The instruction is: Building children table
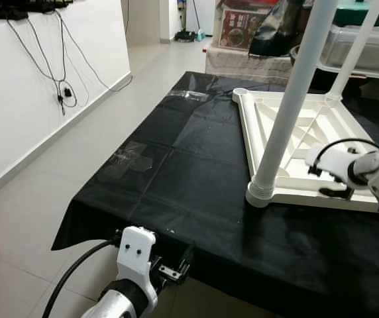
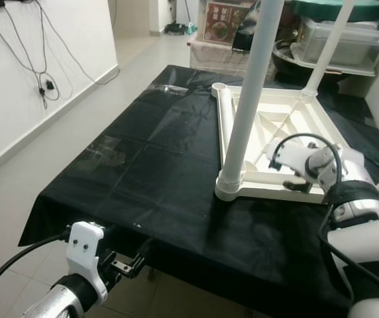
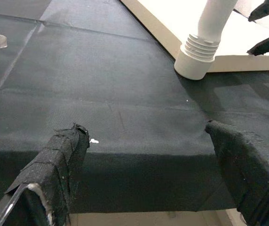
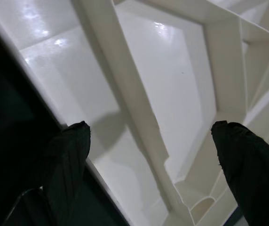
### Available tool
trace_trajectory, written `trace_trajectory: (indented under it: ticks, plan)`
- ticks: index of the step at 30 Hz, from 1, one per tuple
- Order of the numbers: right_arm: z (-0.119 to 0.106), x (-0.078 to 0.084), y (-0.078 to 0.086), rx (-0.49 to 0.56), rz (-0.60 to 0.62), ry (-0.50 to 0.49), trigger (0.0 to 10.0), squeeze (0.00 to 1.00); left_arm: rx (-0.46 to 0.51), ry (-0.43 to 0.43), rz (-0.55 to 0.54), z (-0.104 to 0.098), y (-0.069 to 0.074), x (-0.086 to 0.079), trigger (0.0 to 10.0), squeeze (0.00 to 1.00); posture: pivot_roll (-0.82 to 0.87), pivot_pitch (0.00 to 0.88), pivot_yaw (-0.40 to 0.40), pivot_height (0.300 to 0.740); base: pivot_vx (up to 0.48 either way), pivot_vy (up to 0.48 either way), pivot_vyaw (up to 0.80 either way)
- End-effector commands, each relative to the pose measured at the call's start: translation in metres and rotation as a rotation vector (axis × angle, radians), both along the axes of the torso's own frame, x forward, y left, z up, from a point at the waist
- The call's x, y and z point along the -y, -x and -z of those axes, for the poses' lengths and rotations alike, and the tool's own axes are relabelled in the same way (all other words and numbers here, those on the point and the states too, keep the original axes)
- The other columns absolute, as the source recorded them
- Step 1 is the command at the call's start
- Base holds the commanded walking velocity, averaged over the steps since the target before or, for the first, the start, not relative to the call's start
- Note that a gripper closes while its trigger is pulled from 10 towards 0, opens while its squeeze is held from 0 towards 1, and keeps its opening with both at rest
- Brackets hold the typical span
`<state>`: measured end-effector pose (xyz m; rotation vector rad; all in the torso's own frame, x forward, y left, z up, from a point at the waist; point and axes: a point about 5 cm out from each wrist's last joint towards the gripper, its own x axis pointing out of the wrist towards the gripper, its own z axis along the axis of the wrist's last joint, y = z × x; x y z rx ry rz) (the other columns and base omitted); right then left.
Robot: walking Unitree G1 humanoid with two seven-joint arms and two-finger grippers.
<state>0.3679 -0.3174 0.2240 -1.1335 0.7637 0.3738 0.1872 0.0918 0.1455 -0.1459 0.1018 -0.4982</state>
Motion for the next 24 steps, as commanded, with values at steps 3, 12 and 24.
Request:
trace_trajectory:
  ticks: [3,12,24]
  plan:
    - [0.008,-0.007,0.005,-0.18,-0.091,0.001,10.0,0.0,-0.03,-0.003,0.005,0.0,0.008,0.001,10.0,0.0,0.19,0.191,-0.028,0.74,0.0,0.0,0.0]
    - [0.002,-0.017,0.002,-0.252,-0.161,-0.014,10.0,0.0,-0.058,0.009,0.012,-0.001,0.016,0.004,10.0,0.0,0.18,0.206,-0.028,0.74,0.0,0.0,0.0]
    - [0.007,-0.027,0.004,-0.341,-0.216,-0.059,5.2,0.0,-0.068,0.014,0.008,-0.004,0.017,0.005,10.0,0.0,0.18,0.217,-0.039,0.74,0.0,0.0,0.0]
